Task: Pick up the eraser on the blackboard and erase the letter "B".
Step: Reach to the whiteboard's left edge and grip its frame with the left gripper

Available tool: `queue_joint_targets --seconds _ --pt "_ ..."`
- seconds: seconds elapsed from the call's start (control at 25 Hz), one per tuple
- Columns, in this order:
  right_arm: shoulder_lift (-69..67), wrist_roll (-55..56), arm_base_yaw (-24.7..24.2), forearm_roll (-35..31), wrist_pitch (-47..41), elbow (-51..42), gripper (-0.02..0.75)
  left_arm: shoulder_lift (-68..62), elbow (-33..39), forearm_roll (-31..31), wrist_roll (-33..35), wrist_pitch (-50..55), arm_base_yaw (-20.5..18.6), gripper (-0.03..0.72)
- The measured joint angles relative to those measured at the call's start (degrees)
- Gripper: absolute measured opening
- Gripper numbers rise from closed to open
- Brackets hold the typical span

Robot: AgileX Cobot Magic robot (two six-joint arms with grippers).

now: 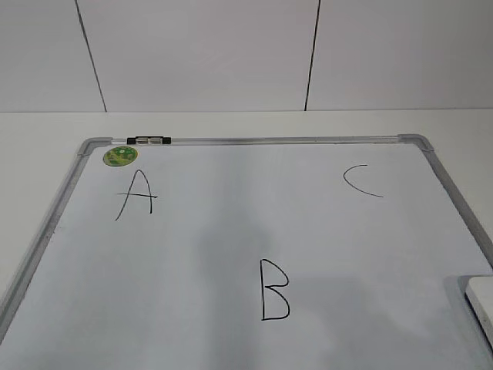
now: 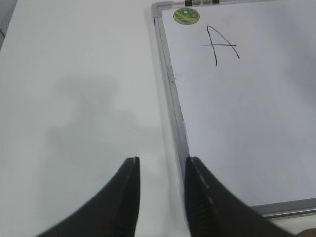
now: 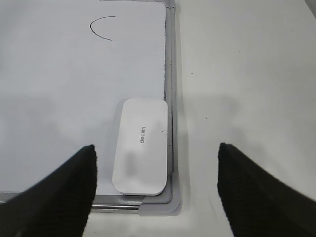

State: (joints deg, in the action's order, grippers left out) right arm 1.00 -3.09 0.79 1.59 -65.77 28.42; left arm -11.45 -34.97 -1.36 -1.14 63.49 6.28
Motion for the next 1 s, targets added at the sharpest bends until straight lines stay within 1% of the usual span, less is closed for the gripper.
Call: queue_joint_targets --seconds 0.4,0.68,0.8,0.88,1.0 --pt "0.0 0.0 0.0 0.0 0.0 0.0 0.584 -22.36 -7.97 -2.45 -0.48 -0.24 -0.04 0.24" --pt "0.0 0.27 0.0 0.0 0.0 0.0 0.584 -35.18 -9.26 -3.66 -0.85 -0.88 -0.04 0.24" --pt "0.0 0.71 0.0 0.1 0.0 0.0 0.584 -41.21 -9.26 -5.26 -0.85 -1.12 -0.04 0.24" --pt "-1.35 1.19 0.0 0.04 -0.11 0.1 0.584 -45.82 -9.39 -5.89 -0.85 -1.24 -0.04 0.241" --pt "-4.86 2.3 0.0 0.04 -0.11 0.1 0.584 -51.78 -11.73 -6.13 -0.94 -1.24 -0.04 0.241"
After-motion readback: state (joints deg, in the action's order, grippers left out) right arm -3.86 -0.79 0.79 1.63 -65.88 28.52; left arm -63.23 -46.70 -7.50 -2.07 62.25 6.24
